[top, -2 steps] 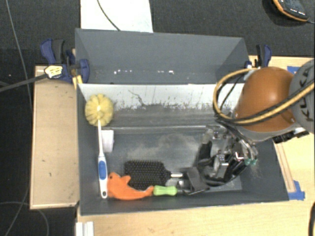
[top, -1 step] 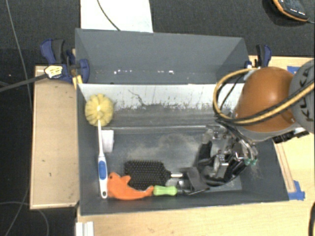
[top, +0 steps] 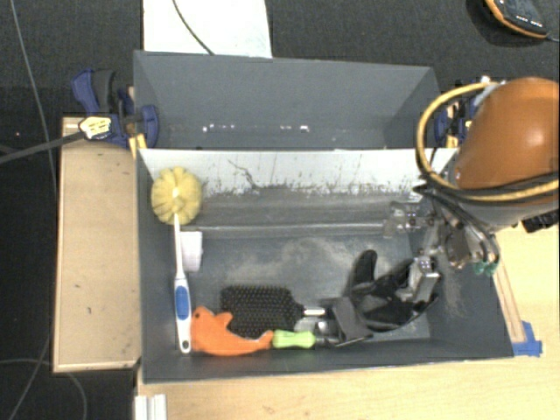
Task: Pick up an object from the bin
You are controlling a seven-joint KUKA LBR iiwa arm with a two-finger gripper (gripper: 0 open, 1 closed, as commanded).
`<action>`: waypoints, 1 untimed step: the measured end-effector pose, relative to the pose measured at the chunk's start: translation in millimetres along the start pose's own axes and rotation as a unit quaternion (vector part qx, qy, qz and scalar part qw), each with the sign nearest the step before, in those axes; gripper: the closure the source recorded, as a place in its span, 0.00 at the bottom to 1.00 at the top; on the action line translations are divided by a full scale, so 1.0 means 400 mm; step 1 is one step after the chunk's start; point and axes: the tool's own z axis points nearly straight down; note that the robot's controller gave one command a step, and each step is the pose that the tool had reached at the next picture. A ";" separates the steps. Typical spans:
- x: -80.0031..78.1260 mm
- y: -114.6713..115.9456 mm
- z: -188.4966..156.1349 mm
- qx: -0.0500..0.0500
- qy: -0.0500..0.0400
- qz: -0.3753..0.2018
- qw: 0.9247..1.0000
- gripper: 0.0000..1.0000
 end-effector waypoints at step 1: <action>0.024 -0.026 -0.264 0.000 -0.003 0.011 1.000 0.00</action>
Offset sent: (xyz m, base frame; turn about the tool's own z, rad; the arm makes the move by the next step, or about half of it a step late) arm -0.0034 0.0150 -0.0677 -0.1053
